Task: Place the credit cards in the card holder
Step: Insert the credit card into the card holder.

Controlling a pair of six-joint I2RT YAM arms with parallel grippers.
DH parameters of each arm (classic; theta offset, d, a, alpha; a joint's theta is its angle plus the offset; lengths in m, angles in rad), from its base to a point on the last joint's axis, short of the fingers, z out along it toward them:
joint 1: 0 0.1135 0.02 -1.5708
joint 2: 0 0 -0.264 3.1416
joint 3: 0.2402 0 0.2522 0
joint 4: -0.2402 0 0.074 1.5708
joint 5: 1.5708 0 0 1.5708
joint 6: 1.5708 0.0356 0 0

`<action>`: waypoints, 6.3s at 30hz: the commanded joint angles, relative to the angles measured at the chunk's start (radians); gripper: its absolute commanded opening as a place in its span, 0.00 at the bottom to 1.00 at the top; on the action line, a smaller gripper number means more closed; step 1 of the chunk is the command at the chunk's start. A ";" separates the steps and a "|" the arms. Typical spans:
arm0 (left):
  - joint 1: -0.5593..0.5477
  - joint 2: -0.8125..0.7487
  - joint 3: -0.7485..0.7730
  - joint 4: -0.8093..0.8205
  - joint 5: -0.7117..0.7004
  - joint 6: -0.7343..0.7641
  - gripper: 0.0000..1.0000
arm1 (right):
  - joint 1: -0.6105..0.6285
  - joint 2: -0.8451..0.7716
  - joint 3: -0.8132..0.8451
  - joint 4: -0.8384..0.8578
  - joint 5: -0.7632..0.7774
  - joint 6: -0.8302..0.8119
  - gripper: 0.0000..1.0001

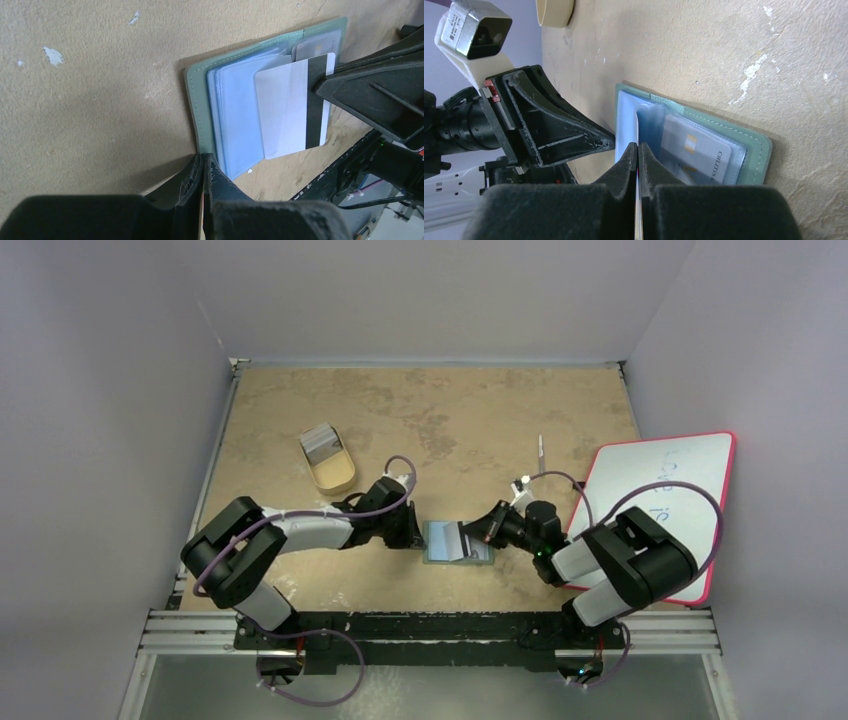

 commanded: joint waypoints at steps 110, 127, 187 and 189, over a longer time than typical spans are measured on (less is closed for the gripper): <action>-0.034 -0.102 0.031 -0.060 -0.199 -0.050 0.02 | 0.263 -0.134 0.429 -0.942 0.251 -0.122 0.33; -0.032 -0.146 -0.049 0.194 -0.080 -0.195 0.34 | 0.262 -0.250 0.404 -1.042 0.288 -0.162 0.29; -0.033 -0.086 -0.086 0.256 -0.084 -0.187 0.40 | 0.262 -0.065 0.311 -0.825 0.286 -0.135 0.07; -0.034 -0.089 -0.085 0.268 -0.067 -0.200 0.39 | 0.262 -0.064 0.311 -0.823 0.285 -0.134 0.07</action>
